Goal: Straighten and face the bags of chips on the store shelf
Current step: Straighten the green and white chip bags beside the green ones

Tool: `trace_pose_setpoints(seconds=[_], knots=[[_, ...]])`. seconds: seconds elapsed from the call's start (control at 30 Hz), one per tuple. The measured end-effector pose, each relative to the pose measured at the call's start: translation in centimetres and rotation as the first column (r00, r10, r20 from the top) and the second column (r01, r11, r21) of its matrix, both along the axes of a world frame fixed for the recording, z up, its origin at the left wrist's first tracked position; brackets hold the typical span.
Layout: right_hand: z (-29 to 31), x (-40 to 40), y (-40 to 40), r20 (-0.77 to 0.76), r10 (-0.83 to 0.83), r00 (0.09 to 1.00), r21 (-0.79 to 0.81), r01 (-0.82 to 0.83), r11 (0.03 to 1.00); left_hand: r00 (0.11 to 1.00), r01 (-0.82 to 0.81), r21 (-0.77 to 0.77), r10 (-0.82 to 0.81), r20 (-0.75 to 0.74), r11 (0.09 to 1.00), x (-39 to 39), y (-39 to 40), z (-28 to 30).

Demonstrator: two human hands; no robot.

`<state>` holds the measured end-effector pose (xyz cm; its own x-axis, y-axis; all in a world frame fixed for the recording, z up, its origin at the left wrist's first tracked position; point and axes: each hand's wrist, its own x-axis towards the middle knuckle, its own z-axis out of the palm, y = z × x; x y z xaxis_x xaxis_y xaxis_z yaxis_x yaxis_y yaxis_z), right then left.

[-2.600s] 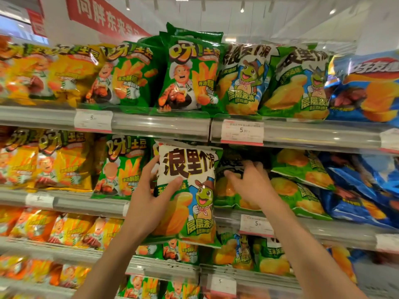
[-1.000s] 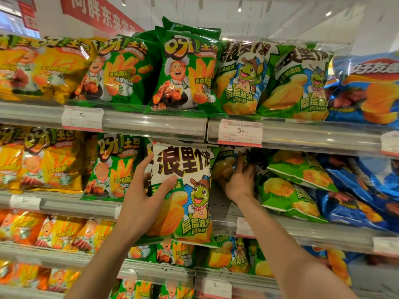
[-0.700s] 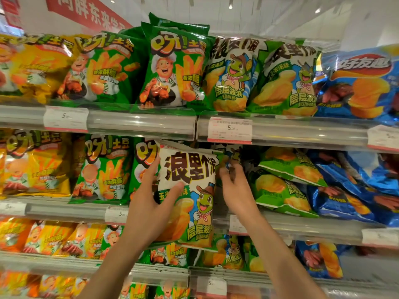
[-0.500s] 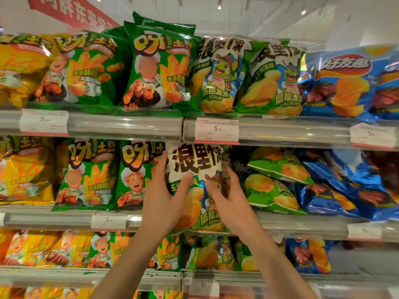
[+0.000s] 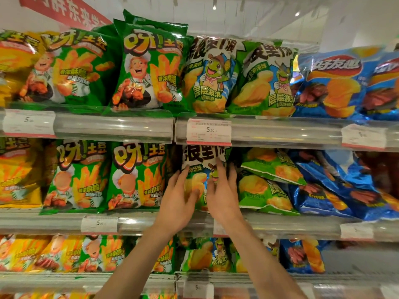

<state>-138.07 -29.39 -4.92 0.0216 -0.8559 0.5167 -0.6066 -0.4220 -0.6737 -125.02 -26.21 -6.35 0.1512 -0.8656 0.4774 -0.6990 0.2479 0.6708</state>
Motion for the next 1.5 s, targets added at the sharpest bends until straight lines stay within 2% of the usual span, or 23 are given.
trace_pose_setpoints(seconds=[0.27, 0.5, 0.6, 0.87, 1.0, 1.27, 1.37, 1.5], knots=[[0.0, 0.5, -1.2, 0.067, -0.018, 0.998, -0.008, 0.018, 1.0, 1.0, 0.0, -0.027, -0.001, -0.012, 1.0, -0.5, -1.7, 0.4], [0.2, 0.5, 0.4, 0.093, 0.002, 0.996, 0.113, -0.013, 0.993, 0.999, 0.044, -0.011, -0.044, -0.02, 0.999, -0.5, -0.1, 0.4], [0.7, 0.2, 2.2, 0.133, 0.062, 0.989, 0.168, -0.084, 0.982, 0.993, 0.089, -0.019, -0.09, -0.08, 0.996, 0.2, 2.0, 0.5], [1.3, -1.6, 6.8, 0.105, 0.171, 0.98, 0.126, -0.183, 0.975, 0.963, 0.106, 0.002, -0.102, -0.248, 0.994, 2.9, 7.6, 0.6], [-0.1, -4.1, 9.9, 0.214, 0.217, 0.952, 0.188, -0.258, 0.948, 0.946, 0.101, 0.04, -0.083, -0.313, 0.994, 4.1, 9.2, -0.4], [-5.6, -11.0, 13.3, 0.355, -0.014, 0.935, 0.379, -0.13, 0.916, 0.892, 0.117, 0.144, -0.04, -0.45, 0.983, 1.8, 10.7, -3.9], [-5.7, -13.7, 13.1, 0.397, -0.075, 0.915, 0.383, -0.09, 0.919, 0.873, 0.119, 0.148, -0.032, -0.487, 0.982, -0.2, 10.5, -3.9], [-4.8, -17.3, 11.8, 0.38, -0.09, 0.92, 0.358, -0.056, 0.932, 0.864, 0.114, 0.126, -0.036, -0.503, 0.985, -3.3, 9.3, -2.8]])
